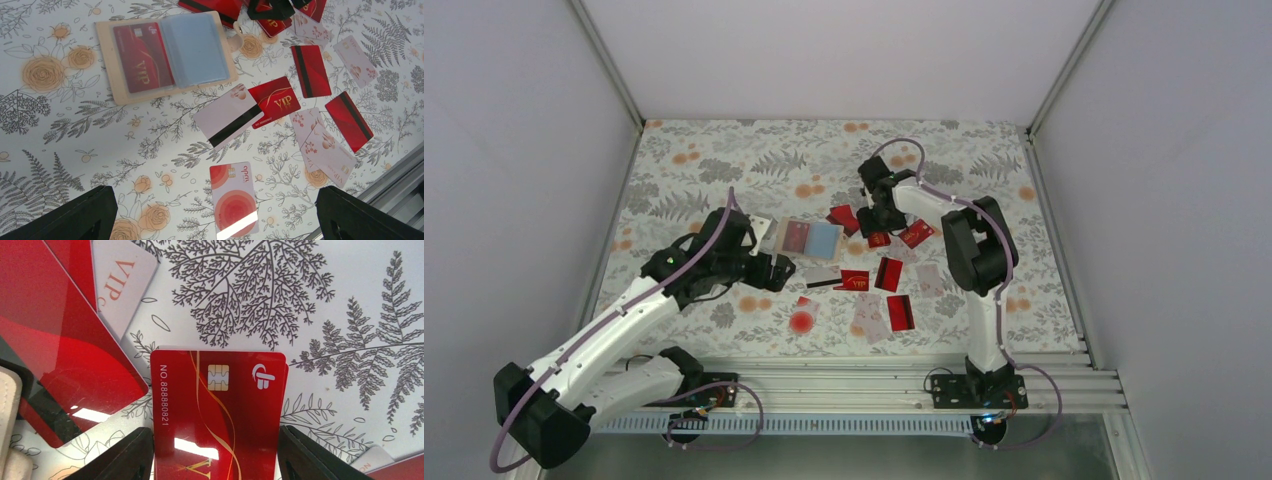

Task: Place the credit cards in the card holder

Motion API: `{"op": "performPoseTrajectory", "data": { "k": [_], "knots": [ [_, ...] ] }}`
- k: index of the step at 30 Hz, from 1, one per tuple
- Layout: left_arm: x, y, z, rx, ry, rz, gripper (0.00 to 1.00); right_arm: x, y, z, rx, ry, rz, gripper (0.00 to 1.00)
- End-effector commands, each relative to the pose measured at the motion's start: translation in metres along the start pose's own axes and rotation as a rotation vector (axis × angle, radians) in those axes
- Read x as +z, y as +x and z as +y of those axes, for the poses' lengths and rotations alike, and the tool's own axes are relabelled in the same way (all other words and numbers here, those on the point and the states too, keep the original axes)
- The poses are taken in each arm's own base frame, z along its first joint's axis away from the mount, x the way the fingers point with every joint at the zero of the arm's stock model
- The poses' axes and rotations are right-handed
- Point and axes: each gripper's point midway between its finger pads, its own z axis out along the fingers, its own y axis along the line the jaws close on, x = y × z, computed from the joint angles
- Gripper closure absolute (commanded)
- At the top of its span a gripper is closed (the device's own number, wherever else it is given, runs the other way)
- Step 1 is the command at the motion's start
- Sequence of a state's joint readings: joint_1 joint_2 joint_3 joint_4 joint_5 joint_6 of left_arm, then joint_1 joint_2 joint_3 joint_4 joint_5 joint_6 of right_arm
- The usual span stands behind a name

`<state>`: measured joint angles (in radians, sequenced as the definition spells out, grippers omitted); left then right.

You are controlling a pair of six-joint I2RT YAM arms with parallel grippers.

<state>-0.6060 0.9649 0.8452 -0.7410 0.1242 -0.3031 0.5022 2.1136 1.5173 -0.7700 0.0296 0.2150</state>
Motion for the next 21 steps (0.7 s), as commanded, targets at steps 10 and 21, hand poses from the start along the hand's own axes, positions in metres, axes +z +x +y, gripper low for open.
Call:
{"op": "performPoseTrajectory", "data": {
  "k": [10,21],
  "knots": [
    [0.004,0.003,0.002,-0.008,-0.004,0.011,0.00,0.037,0.064,0.012,0.002,-0.013,0.240,0.44],
    [0.000,-0.006,-0.003,-0.003,0.012,0.003,0.00,-0.016,0.024,0.014,0.042,-0.049,0.102,0.46]
  ]
}}
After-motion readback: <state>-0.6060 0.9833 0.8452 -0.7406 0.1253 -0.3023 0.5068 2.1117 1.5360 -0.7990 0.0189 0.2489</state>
